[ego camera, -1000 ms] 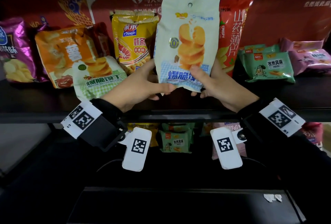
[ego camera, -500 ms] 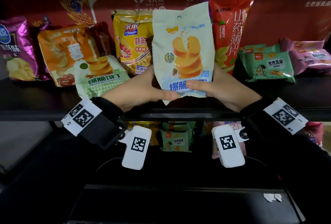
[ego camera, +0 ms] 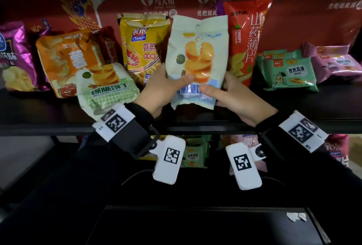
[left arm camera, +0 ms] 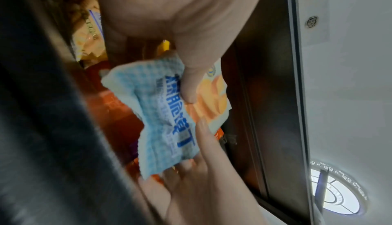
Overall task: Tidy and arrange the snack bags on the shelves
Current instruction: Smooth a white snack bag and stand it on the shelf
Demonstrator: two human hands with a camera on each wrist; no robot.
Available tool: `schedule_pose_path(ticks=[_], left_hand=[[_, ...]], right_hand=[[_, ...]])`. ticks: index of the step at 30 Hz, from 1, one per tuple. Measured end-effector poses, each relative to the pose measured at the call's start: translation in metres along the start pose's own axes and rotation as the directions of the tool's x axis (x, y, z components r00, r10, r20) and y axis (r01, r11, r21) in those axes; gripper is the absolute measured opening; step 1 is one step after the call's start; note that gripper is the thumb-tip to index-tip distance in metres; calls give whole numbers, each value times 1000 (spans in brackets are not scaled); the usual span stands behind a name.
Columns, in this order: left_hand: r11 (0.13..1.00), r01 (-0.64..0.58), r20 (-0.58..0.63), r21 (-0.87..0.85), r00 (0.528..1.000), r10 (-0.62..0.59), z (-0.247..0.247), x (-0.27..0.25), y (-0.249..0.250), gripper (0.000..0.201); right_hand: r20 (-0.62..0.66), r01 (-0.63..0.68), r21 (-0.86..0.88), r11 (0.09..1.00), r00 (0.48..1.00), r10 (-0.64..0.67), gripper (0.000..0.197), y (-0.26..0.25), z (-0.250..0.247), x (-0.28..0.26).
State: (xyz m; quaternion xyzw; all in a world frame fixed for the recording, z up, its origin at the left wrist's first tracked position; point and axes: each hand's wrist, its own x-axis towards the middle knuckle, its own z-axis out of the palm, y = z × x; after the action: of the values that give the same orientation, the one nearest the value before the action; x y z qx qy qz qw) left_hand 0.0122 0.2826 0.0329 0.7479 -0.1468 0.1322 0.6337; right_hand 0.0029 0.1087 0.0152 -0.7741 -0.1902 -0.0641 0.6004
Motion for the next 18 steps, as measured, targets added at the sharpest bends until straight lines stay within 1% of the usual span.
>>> schedule_pose_path(ticks=[1, 2, 3, 5, 7, 9, 11, 13, 14, 16, 18], left_hand=[[1000, -3, -39, -13, 999, 3, 0, 9, 3, 44], [1000, -3, -76, -12, 997, 3, -1, 20, 7, 43], [1000, -7, -122, 5, 993, 7, -2, 31, 11, 44], [997, -33, -224, 76, 973, 49, -2, 57, 17, 43], [980, -48, -278, 191, 955, 101, 1, 77, 19, 37], [945, -24, -285, 326, 951, 122, 8, 94, 15, 39], [909, -9, -267, 417, 954, 133, 15, 107, 8, 38], [855, 50, -270, 517, 957, 107, 20, 119, -1, 37], [829, 105, -275, 550, 960, 60, 22, 124, -4, 37], [820, 180, -265, 543, 964, -36, 27, 132, -13, 38], [840, 193, -231, 507, 969, -83, 34, 139, -24, 50]], right_hand=[[-10, -62, -51, 997, 998, 61, 62, 2, -6, 0], [-32, -109, -101, 989, 994, 107, 66, 5, -13, 0], [-49, -132, -134, 982, 991, 127, 64, 8, -19, -2], [-75, -130, -144, 981, 990, 120, 48, 12, -29, -6], [-91, -112, -136, 984, 991, 100, 36, 15, -34, -9], [-67, -89, -225, 970, 995, 76, 29, 17, -39, -10], [-43, -74, -376, 924, 997, 62, 28, 17, -45, -12], [-31, -57, -476, 878, 998, 47, 29, 20, -49, -13], [-22, -42, -500, 865, 999, 35, 29, 21, -50, -14], [0, -7, -512, 859, 1000, 8, 26, 22, -49, -17], [24, 22, -476, 879, 1000, -11, 18, 21, -49, -18]])
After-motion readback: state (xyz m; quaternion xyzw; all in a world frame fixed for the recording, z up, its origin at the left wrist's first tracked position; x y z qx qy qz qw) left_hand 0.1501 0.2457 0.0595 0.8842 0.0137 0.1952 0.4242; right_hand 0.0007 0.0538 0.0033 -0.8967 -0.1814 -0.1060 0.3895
